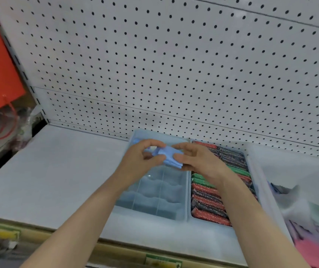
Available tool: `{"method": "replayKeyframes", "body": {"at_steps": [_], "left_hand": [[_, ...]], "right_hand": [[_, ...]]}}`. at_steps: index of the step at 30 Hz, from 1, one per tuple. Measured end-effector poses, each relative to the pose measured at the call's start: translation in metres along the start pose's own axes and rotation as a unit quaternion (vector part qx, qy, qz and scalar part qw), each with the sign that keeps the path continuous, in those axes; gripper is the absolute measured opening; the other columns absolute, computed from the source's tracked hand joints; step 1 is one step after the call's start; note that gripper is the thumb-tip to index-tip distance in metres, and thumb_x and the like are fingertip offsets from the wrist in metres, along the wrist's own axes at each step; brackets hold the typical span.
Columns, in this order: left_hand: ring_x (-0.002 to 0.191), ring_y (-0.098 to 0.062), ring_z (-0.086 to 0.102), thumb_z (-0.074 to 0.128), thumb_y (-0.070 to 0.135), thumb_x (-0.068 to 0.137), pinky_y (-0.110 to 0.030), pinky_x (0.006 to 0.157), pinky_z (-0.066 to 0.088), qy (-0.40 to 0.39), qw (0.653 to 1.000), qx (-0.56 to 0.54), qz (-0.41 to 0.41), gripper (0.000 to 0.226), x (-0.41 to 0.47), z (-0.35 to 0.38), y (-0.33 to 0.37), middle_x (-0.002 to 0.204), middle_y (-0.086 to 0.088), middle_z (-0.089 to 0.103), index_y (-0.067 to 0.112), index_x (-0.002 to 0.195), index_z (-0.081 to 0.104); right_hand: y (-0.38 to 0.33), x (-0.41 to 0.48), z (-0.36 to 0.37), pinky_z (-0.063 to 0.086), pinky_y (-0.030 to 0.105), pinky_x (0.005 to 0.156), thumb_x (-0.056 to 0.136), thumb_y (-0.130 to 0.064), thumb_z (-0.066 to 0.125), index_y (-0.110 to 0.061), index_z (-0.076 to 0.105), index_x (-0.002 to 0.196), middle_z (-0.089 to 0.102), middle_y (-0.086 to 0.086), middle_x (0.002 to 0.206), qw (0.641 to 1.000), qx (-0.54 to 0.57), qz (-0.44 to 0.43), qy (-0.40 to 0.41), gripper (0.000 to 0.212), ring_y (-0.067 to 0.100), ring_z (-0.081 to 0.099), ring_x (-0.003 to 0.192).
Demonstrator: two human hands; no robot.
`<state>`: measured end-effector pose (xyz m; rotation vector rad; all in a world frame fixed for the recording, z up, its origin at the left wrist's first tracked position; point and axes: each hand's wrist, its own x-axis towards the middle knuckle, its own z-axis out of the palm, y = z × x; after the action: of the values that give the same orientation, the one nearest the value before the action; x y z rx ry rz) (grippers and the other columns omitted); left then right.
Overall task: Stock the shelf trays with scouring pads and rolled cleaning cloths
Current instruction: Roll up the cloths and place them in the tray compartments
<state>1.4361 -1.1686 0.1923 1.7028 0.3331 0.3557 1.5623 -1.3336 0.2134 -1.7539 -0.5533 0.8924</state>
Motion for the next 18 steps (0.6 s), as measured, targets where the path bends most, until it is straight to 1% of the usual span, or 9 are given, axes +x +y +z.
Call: {"method": "replayKeyframes", "body": {"at_steps": [1, 2, 3, 5, 7, 9, 10, 13, 18], "left_hand": [[0.075, -0.004, 0.065, 0.073, 0.010, 0.083, -0.021, 0.069, 0.051, 0.024, 0.999, 0.024, 0.000, 0.027, 0.004, -0.004, -0.008, 0.092, 0.009, 0.070, 0.028, 0.103, 0.069], [0.083, -0.005, 0.066, 0.073, 0.008, 0.082, -0.020, 0.076, 0.052, 0.059, 0.996, 0.062, 0.007, 0.030, 0.008, -0.009, -0.017, 0.097, 0.012, 0.068, 0.030, 0.103, 0.068], [0.090, -0.008, 0.065, 0.073, 0.010, 0.081, -0.025, 0.083, 0.053, 0.085, 0.990, 0.111, 0.020, 0.031, 0.012, -0.016, -0.028, 0.101, 0.014, 0.067, 0.031, 0.104, 0.068], [0.097, -0.011, 0.062, 0.073, 0.012, 0.081, -0.032, 0.090, 0.050, 0.094, 0.969, 0.219, 0.056, 0.030, 0.016, -0.027, -0.049, 0.104, 0.016, 0.064, 0.027, 0.107, 0.069], [0.106, -0.016, 0.057, 0.071, 0.008, 0.083, -0.028, 0.090, 0.044, 0.088, 0.945, 0.307, 0.072, 0.031, 0.018, -0.033, -0.066, 0.114, 0.008, 0.062, 0.024, 0.110, 0.070], [0.113, -0.018, 0.051, 0.069, 0.001, 0.081, -0.025, 0.092, 0.040, 0.083, 0.928, 0.355, 0.079, 0.042, 0.020, -0.035, -0.081, 0.124, 0.002, 0.057, 0.024, 0.115, 0.068], [0.116, -0.018, 0.048, 0.068, -0.003, 0.079, -0.024, 0.093, 0.039, 0.081, 0.924, 0.365, 0.081, 0.048, 0.021, -0.036, -0.088, 0.128, 0.001, 0.055, 0.024, 0.119, 0.066], [0.122, -0.016, 0.043, 0.065, -0.009, 0.078, -0.020, 0.097, 0.032, 0.080, 0.923, 0.369, 0.071, 0.057, 0.024, -0.038, -0.100, 0.135, -0.001, 0.051, 0.019, 0.127, 0.062], [0.121, -0.017, 0.042, 0.065, -0.012, 0.073, -0.023, 0.096, 0.035, 0.079, 0.923, 0.367, 0.087, 0.061, 0.023, -0.038, -0.103, 0.133, -0.006, 0.053, 0.016, 0.127, 0.061]], "right_hand": [[0.004, 0.007, -0.003, 0.057, 0.026, 0.076, 0.089, -0.014, 0.069, -0.019, 0.064, 0.116, 0.069, 0.011, 0.108, 0.998, -0.047, -0.005, 0.028, 0.028, 0.017, 0.067, 0.085], [0.008, 0.014, -0.005, 0.053, 0.022, 0.073, 0.088, -0.014, 0.069, -0.019, 0.065, 0.117, 0.068, 0.007, 0.105, 0.991, -0.119, -0.014, 0.067, 0.030, 0.013, 0.065, 0.080], [0.011, 0.020, -0.007, 0.048, 0.018, 0.067, 0.088, -0.013, 0.067, -0.017, 0.066, 0.116, 0.067, 0.002, 0.098, 0.974, -0.203, -0.024, 0.100, 0.029, 0.010, 0.060, 0.073], [0.020, 0.031, -0.007, 0.037, 0.020, 0.056, 0.087, -0.009, 0.062, -0.013, 0.067, 0.106, 0.061, 0.000, 0.081, 0.935, -0.324, -0.039, 0.142, 0.020, 0.010, 0.050, 0.064], [0.028, 0.040, -0.004, 0.037, 0.021, 0.054, 0.085, -0.007, 0.059, -0.012, 0.065, 0.098, 0.061, 0.002, 0.080, 0.916, -0.359, -0.049, 0.174, 0.015, 0.018, 0.053, 0.067], [0.033, 0.048, 0.005, 0.041, 0.022, 0.057, 0.083, -0.008, 0.061, -0.013, 0.064, 0.096, 0.066, 0.002, 0.084, 0.911, -0.364, -0.070, 0.179, 0.015, 0.020, 0.057, 0.071], [0.036, 0.054, 0.011, 0.044, 0.023, 0.060, 0.083, -0.008, 0.062, -0.015, 0.064, 0.097, 0.068, 0.001, 0.085, 0.911, -0.368, -0.078, 0.170, 0.016, 0.019, 0.059, 0.072], [0.045, 0.073, 0.031, 0.052, 0.034, 0.072, 0.080, -0.011, 0.063, -0.018, 0.065, 0.099, 0.071, 0.001, 0.092, 0.900, -0.399, -0.086, 0.154, 0.020, 0.023, 0.064, 0.082], [0.057, 0.094, 0.051, 0.052, 0.038, 0.074, 0.082, -0.015, 0.064, -0.022, 0.066, 0.102, 0.071, 0.006, 0.094, 0.870, -0.463, -0.078, 0.150, 0.021, 0.032, 0.065, 0.090]]}}
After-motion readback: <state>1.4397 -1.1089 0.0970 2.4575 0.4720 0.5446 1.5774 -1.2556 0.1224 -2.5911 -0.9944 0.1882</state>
